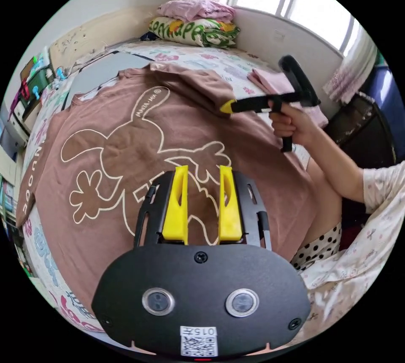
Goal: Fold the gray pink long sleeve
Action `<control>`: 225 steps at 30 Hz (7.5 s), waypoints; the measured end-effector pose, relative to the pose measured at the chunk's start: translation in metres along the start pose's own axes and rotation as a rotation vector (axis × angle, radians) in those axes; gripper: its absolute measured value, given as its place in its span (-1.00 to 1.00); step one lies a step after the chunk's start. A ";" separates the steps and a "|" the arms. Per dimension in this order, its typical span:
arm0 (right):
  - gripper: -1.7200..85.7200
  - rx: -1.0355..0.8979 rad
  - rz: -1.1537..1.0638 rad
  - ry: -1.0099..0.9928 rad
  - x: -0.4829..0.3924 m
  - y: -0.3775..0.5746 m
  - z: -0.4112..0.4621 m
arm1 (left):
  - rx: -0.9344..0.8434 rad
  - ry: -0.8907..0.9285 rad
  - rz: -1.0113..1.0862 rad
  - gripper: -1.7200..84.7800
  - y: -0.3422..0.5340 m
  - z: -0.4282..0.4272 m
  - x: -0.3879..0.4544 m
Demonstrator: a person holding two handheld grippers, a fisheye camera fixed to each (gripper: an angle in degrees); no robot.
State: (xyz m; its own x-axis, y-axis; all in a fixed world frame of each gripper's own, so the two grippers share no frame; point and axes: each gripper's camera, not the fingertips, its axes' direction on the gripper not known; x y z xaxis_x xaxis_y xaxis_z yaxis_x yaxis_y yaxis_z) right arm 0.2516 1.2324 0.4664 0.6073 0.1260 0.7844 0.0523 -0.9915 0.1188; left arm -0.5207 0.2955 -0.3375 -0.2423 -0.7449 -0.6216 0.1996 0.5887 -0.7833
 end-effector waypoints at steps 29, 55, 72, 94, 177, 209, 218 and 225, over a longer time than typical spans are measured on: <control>-0.94 0.096 0.408 -0.413 0.073 -0.018 -0.043 | -0.343 -0.282 0.140 -0.79 -0.294 0.124 0.126; -0.93 -0.171 -0.190 -0.232 -0.041 -0.006 -0.045 | 0.318 -0.136 -0.420 -0.92 0.233 -0.117 0.070; -0.89 -0.124 -0.323 -0.470 0.007 -0.033 -0.159 | 0.180 -0.164 -0.137 -0.93 0.224 -0.084 0.145; -0.78 0.291 0.369 -0.446 0.151 -0.110 -0.174 | 0.108 -0.156 -0.023 -0.85 0.237 -0.126 0.190; -0.69 -0.181 -0.571 0.355 -0.054 0.291 0.198 | 0.231 0.157 -0.416 -0.92 0.349 0.150 0.050; -0.86 -0.369 -0.388 0.333 -0.033 0.274 0.322 | 0.786 0.116 -1.132 -0.70 0.656 0.097 -0.299; -0.95 -0.628 -0.469 0.473 -0.057 0.234 0.372 | 0.767 0.111 -1.319 -0.66 0.620 0.136 -0.442; -0.95 -0.693 -0.422 0.466 -0.055 0.214 0.390 | 0.903 0.031 -1.438 -0.57 0.587 0.146 -0.484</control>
State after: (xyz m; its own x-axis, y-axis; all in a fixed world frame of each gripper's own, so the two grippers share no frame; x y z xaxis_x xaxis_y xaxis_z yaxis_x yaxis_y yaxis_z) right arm 0.5381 1.0014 0.2112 0.2592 0.6197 0.7408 -0.3793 -0.6401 0.6682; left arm -0.1478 0.9555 -0.4953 -0.7108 -0.4659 0.5270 0.2530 -0.8684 -0.4265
